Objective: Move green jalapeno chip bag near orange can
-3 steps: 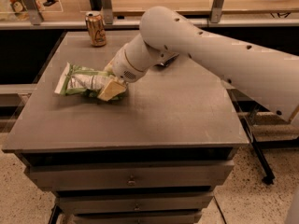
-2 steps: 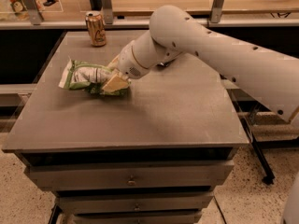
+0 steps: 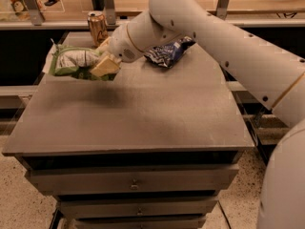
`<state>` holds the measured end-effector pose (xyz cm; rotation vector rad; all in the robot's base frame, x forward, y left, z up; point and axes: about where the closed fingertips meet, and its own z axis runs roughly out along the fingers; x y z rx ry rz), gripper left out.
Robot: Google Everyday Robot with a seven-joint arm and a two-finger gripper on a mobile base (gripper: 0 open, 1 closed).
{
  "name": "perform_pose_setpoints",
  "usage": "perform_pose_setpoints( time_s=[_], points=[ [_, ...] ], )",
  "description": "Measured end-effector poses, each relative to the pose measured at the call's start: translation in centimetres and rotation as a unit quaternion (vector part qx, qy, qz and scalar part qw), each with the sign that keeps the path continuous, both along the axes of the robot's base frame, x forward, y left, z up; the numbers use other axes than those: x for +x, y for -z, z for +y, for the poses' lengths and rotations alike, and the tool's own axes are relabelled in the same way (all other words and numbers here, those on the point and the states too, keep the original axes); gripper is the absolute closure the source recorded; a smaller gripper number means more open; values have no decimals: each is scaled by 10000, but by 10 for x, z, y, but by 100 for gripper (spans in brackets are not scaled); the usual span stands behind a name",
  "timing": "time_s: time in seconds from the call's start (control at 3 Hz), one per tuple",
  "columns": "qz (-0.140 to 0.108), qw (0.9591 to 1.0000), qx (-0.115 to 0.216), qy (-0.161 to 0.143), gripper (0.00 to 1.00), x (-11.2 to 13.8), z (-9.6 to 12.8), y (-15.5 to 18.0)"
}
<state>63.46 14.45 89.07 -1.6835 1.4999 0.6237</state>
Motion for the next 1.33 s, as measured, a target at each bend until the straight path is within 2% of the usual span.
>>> perform_pose_setpoints(
  time_s=[0.33, 0.67, 1.0, 1.33],
  points=[
    [-62, 9999, 87, -94, 100, 18, 13, -24],
    [4, 9998, 213, 39, 100, 36, 16, -24],
    [82, 9990, 301, 313, 100, 57, 11, -15],
    [82, 9990, 303, 309, 100, 58, 12, -14]
  ],
)
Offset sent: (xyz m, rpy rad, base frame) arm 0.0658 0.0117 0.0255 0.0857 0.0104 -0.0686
